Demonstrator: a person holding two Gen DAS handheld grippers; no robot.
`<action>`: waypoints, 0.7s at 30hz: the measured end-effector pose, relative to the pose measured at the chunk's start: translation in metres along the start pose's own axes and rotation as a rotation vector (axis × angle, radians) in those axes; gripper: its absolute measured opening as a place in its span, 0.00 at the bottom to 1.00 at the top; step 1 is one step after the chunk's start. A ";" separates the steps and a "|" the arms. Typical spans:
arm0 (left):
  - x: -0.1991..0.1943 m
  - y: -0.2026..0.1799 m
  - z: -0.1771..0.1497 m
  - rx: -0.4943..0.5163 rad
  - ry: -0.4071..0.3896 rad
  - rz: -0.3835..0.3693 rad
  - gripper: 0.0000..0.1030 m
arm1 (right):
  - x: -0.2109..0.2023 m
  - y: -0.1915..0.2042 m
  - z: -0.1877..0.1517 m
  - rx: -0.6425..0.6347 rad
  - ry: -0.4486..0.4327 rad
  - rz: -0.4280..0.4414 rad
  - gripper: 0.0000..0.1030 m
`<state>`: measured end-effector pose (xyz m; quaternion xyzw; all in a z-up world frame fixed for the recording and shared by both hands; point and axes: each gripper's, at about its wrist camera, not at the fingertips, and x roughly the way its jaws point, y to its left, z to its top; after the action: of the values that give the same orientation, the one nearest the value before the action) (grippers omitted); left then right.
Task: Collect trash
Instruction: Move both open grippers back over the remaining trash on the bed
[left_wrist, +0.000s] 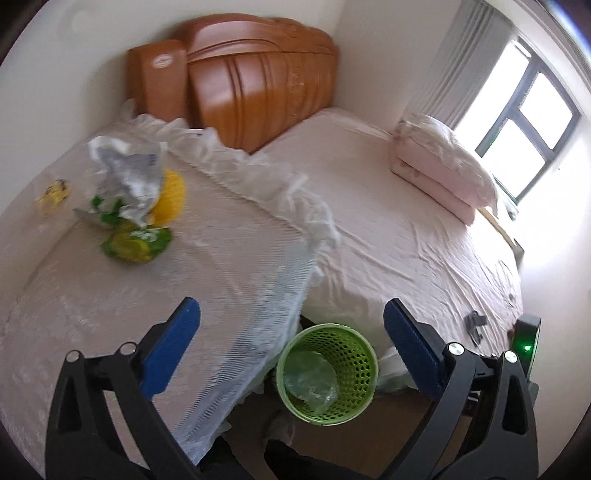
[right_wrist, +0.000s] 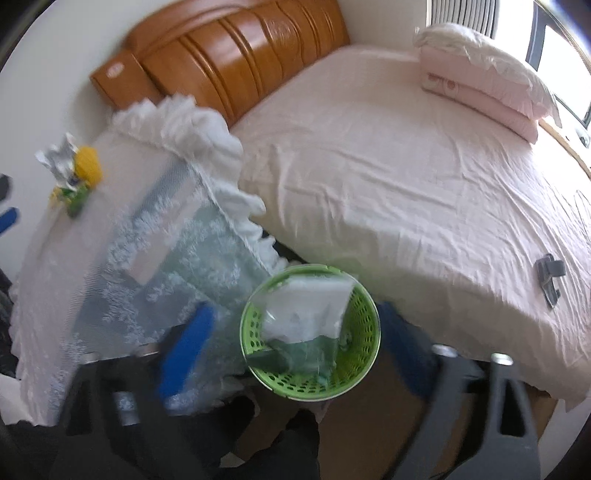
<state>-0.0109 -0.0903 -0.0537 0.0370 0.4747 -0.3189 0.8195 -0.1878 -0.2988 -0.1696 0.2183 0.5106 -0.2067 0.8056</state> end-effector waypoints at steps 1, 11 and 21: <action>-0.002 0.004 0.000 -0.005 -0.002 0.012 0.93 | 0.002 0.004 0.002 -0.002 0.011 0.003 0.94; -0.017 0.044 -0.010 -0.063 -0.033 0.076 0.93 | -0.030 0.027 0.047 -0.012 -0.093 0.056 0.98; -0.024 0.068 -0.015 -0.100 -0.039 0.116 0.93 | -0.026 0.054 0.056 -0.004 -0.069 0.178 0.98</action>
<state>0.0077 -0.0191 -0.0587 0.0173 0.4709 -0.2475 0.8466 -0.1272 -0.2835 -0.1174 0.2539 0.4616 -0.1409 0.8382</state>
